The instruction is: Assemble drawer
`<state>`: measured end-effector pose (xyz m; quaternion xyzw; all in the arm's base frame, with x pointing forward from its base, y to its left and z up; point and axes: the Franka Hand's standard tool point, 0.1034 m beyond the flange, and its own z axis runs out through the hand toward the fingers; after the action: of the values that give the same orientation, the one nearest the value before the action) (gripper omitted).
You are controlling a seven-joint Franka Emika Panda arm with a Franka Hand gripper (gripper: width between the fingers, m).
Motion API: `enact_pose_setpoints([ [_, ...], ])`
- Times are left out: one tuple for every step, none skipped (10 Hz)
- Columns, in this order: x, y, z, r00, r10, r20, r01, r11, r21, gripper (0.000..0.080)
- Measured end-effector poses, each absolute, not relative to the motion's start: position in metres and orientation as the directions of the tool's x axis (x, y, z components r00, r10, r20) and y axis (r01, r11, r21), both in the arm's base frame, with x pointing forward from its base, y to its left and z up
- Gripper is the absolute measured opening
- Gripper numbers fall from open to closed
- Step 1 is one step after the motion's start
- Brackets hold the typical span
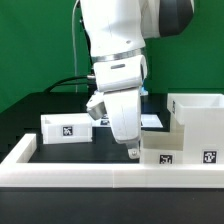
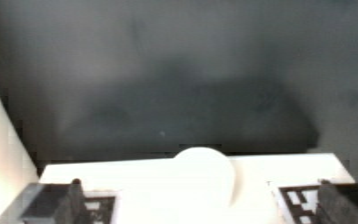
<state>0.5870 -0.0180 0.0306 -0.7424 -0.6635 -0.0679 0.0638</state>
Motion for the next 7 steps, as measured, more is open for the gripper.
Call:
enact_pose_setpoints([
  [0.586,-0.018,0.029,0.112,0.976,0.185,0.994,-0.112,-0.007,0.0649],
  [0.586,-0.019,0.029,0.112,0.976,0.185,0.994,-0.113,-0.007,0.0649],
  [0.585,-0.018,0.029,0.112,0.976,0.185,0.994,-0.112,-0.008,0.0649],
  [0.585,-0.017,0.028,0.100,0.978,0.181,0.995,-0.101,-0.003,0.0649],
  [0.585,-0.016,0.028,0.074,0.983,0.168,0.997,-0.075,0.002,0.0649],
  [0.586,-0.009,0.027,0.030,0.986,0.161,1.000,-0.031,0.001,0.0649],
  [0.586,0.000,0.027,-0.012,0.987,0.161,1.000,0.015,-0.014,0.0649],
])
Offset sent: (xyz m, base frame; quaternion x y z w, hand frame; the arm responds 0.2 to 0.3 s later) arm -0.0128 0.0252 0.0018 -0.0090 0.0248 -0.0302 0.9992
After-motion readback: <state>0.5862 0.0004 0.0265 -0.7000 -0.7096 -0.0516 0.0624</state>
